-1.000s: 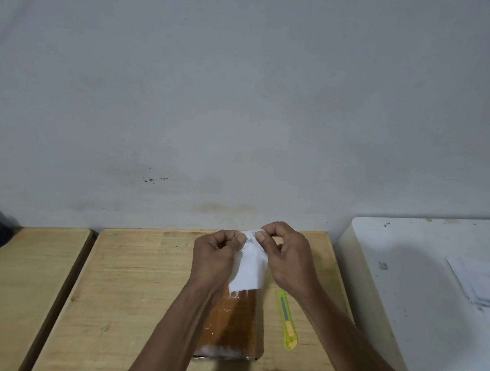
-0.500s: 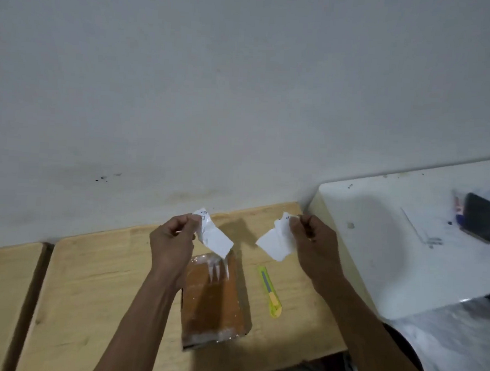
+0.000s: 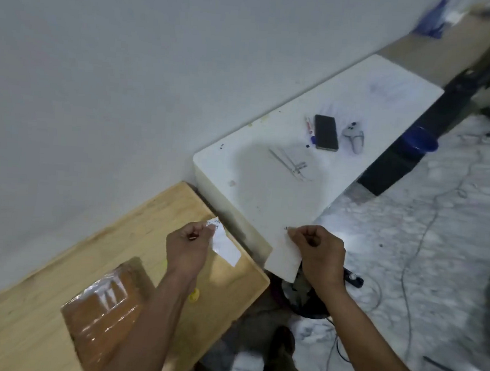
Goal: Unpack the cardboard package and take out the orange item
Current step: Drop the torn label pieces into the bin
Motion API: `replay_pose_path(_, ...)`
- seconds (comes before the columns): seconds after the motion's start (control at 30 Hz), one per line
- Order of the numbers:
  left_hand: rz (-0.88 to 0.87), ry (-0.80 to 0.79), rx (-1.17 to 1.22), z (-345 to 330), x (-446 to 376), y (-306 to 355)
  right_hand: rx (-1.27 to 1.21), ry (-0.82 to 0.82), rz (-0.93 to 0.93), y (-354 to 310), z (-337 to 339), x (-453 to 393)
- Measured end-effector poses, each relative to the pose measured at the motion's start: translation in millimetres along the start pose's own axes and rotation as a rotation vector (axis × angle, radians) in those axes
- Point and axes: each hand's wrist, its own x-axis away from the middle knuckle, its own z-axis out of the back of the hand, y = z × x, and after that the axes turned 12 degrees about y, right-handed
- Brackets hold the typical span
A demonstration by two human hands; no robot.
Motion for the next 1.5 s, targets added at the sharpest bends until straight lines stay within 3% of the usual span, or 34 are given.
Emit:
replay_pose_path(0.3, -0.185, -0.188, -0.239, -186.1, 75.5, -19.2, 0.142, 0.16, -0.009, 81.4, 122.4, -104.0)
replay_pose_path(0.6, -0.283, -0.294, -0.598, -311.1, 104.7, -98.1, 0.299, 0.24, -0.148, 184.8, 157.7, -172.2)
replay_pose_path(0.73, -0.215, -0.263, -0.664, -338.5, 90.2, -144.2, 0.325, 0.261, -0.228, 237.0, 141.8, -183.8)
replay_pose_path(1.1, -0.089, -0.238, -0.811, -391.2, 42.0, -237.6, 0.491, 0.115, -0.427, 348.0, 73.6, -212.9)
replay_pose_path(1.5, -0.062, -0.3, -0.757, -353.5, 78.3, -166.9, 0.401, -0.052, -0.452, 282.6, 113.7, -197.8)
